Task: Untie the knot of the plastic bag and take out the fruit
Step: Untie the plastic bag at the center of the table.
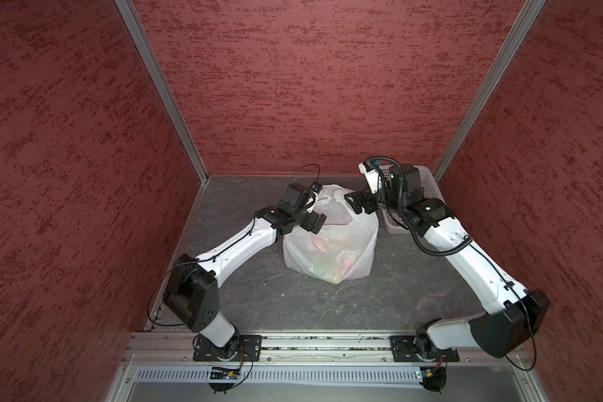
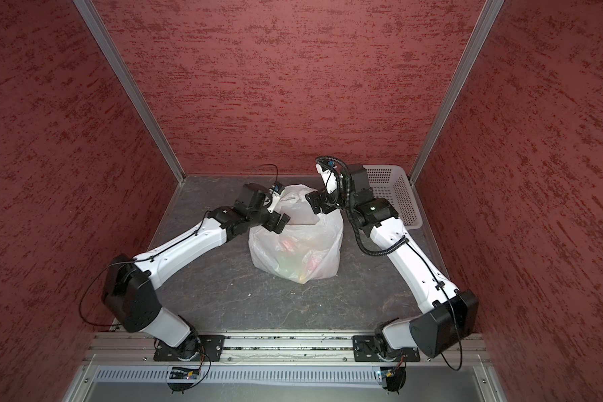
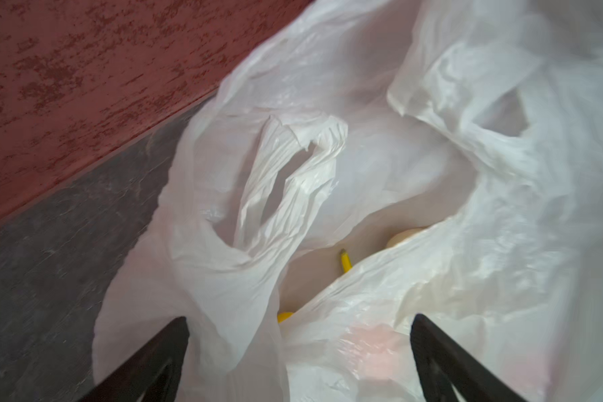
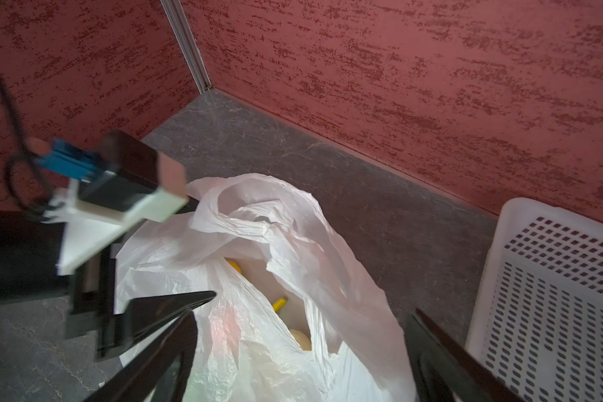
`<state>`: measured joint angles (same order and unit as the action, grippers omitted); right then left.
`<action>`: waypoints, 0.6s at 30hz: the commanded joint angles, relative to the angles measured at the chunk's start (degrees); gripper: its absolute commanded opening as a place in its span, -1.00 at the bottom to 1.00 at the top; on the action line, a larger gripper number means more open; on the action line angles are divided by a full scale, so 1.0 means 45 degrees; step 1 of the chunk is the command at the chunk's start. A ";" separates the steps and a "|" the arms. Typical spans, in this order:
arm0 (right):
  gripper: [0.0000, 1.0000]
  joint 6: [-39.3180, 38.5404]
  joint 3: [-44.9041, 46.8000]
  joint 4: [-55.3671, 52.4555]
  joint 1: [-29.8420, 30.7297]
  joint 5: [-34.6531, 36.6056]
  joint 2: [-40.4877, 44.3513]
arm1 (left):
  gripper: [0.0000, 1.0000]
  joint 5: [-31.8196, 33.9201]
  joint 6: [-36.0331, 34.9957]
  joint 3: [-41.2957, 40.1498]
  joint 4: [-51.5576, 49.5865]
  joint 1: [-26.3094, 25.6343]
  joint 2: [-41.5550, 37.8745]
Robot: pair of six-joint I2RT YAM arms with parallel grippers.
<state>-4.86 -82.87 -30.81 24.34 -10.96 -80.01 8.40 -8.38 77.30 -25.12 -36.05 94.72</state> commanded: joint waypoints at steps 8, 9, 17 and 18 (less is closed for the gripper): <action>0.89 0.0221 0.0746 0.0342 0.0099 0.1172 0.1077 | -0.16 0.4831 -0.0632 0.1500 0.0024 0.0745 0.2398; 0.90 0.0231 0.0836 0.0342 0.0098 0.1190 0.1081 | -0.26 0.4649 -0.0681 0.1294 0.0159 0.0882 0.2258; 0.94 0.0023 0.0479 0.0528 0.0082 0.0385 -0.0024 | -1.00 0.1105 -0.0302 -0.0883 0.1683 0.1493 0.0190; 0.95 -0.0066 0.0248 0.0490 0.0099 0.0202 -0.0299 | -1.00 0.0655 -0.0237 -0.1168 0.1953 0.1494 -0.0099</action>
<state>-4.43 -79.35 -29.74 24.36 -7.97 -78.54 19.31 -10.59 74.41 -21.43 -28.91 98.26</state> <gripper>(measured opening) 0.971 0.057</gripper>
